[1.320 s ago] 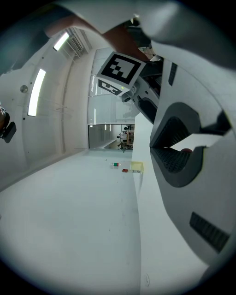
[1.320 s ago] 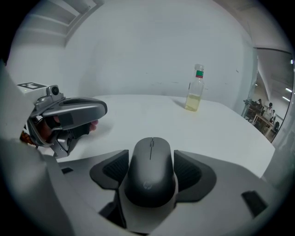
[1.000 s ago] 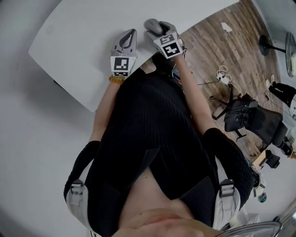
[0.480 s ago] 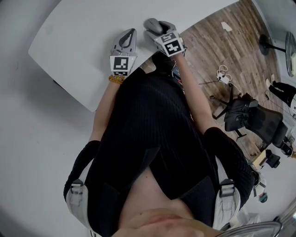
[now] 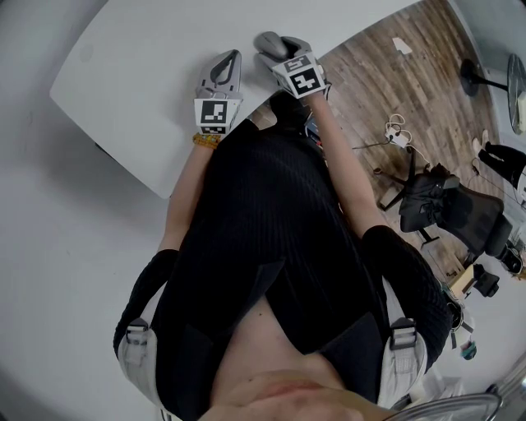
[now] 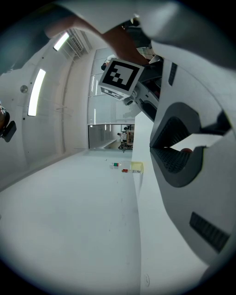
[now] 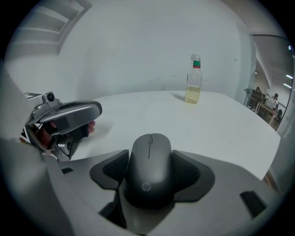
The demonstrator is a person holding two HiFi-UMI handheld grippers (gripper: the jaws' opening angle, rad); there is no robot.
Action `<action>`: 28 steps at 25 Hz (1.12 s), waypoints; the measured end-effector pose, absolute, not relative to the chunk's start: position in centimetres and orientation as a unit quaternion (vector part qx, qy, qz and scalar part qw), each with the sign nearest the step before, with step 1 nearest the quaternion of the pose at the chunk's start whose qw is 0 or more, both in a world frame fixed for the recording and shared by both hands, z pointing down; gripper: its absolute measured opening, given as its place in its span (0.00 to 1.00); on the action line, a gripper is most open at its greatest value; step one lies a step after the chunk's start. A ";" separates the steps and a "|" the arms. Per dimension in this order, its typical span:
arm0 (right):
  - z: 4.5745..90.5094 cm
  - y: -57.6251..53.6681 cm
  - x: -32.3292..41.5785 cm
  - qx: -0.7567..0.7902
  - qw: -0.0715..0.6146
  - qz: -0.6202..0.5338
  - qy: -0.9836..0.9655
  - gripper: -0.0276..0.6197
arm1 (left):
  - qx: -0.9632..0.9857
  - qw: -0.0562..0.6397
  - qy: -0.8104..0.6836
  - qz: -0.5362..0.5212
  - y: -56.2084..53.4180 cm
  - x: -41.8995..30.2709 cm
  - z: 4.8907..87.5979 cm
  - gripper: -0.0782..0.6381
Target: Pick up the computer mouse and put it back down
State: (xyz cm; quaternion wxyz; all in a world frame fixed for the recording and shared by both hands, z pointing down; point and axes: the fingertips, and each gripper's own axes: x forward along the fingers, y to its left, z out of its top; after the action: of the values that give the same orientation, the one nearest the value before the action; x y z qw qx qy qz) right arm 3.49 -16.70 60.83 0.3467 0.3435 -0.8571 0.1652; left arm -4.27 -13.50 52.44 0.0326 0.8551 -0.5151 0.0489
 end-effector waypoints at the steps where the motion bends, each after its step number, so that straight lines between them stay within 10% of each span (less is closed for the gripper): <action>1: 60.8 -16.7 3.5 0.343 0.347 0.166 -0.857 0.47 | 0.855 0.033 -0.515 0.049 -13.5 -4.3 52.4 0.13; 28: 61.6 -17.4 3.7 0.350 0.347 0.160 -0.855 0.47 | 0.857 0.033 -0.512 0.050 -13.7 -4.2 52.6 0.13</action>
State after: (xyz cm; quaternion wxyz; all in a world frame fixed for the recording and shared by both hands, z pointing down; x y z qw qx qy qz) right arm 3.67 -17.35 61.62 0.3475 0.3498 -0.8551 0.1605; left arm -4.20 -13.68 52.64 0.0325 0.8568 -0.5122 0.0504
